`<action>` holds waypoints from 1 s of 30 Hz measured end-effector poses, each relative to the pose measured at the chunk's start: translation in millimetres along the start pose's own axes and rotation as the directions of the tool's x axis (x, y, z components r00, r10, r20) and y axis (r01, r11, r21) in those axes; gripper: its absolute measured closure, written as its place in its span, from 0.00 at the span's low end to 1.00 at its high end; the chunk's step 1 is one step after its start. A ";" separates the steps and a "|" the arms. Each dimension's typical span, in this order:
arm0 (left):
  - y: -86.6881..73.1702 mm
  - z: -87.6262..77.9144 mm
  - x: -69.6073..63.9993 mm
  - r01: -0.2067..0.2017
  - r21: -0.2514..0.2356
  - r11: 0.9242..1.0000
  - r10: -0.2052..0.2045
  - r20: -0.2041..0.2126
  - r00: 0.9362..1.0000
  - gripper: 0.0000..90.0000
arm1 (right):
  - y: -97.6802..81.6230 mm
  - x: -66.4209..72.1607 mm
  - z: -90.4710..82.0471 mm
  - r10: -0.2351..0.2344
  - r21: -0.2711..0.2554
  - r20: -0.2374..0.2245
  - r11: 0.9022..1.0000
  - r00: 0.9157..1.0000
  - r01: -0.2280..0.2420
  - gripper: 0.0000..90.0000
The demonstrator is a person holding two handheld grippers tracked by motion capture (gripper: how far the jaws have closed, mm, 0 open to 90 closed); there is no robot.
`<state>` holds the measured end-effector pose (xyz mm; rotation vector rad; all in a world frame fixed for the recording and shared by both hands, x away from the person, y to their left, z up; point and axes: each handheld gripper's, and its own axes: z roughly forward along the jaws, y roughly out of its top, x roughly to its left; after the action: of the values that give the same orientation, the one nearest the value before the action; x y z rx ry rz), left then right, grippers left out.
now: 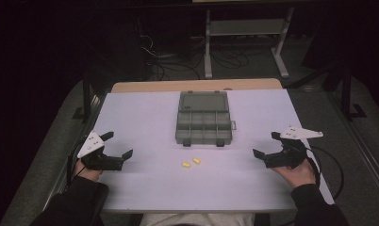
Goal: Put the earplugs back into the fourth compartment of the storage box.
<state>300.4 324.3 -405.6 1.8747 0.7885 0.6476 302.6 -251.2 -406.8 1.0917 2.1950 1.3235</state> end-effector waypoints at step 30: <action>-1.0 0.8 0.0 0.002 0.011 1.000 -0.002 0.011 1.000 0.00 | 15.1 14.0 7.6 -0.041 0.097 -0.046 0.994 0.998 0.045 0.00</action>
<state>300.7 324.2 -406.8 1.8860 0.7884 0.6327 305.0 -232.1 -396.4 1.0532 2.3238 1.2454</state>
